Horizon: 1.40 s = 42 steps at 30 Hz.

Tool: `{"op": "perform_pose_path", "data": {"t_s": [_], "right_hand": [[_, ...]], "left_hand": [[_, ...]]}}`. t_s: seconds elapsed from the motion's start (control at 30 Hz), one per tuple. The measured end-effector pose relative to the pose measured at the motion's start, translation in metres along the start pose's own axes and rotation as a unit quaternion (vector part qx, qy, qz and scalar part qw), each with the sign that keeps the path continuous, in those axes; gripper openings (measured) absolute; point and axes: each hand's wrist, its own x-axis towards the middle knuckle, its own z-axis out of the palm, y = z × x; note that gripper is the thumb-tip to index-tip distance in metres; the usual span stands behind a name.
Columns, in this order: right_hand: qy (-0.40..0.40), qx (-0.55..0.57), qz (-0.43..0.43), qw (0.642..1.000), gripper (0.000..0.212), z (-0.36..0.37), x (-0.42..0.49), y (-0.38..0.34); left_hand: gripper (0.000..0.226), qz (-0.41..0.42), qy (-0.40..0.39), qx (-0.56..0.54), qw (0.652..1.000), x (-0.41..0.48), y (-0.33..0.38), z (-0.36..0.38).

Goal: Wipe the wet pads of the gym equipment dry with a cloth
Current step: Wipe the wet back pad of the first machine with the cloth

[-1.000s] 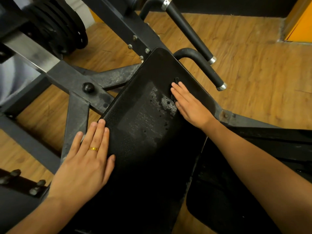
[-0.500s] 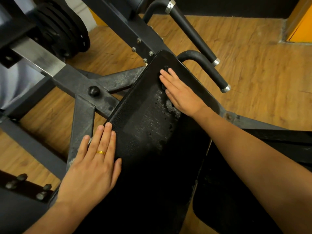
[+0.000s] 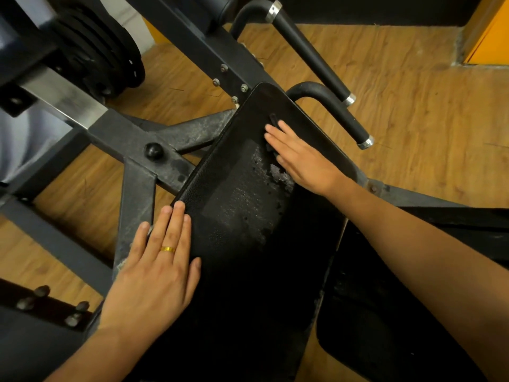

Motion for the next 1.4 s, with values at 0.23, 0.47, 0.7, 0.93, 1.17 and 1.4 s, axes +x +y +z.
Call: {"op": "perform_pose_path", "data": {"t_s": [0.23, 0.47, 0.7, 0.93, 1.17, 1.4], "right_hand": [[-0.004, 0.004, 0.046, 0.999, 0.054, 0.01, -0.034, 0.005], [0.04, 0.018, -0.006, 0.999, 0.052, -0.002, 0.04, -0.023], [0.085, 0.059, 0.032, 0.994, 0.049, 0.007, 0.042, -0.03], [0.18, 0.162, 0.322, 0.915, 0.047, 0.042, -0.039, -0.028], [0.2, 0.195, 0.466, 0.84, 0.048, 0.052, -0.047, -0.079], [0.221, 0.184, 0.521, 0.804, 0.048, 0.074, -0.082, -0.157]], "left_hand": [[0.071, 0.005, 0.005, 0.007, 1.0, 0.0, -0.002, 0.002], [0.071, 0.003, 0.007, 0.008, 1.0, 0.0, 0.0, 0.003], [0.07, 0.001, 0.01, 0.004, 1.0, -0.001, 0.001, 0.002], [0.07, -0.001, 0.011, 0.001, 1.0, -0.001, 0.001, 0.002], [0.07, -0.004, 0.018, 0.004, 1.0, -0.001, 0.003, 0.001], [0.07, -0.005, 0.026, 0.0, 1.0, -0.001, 0.003, 0.0]]}}
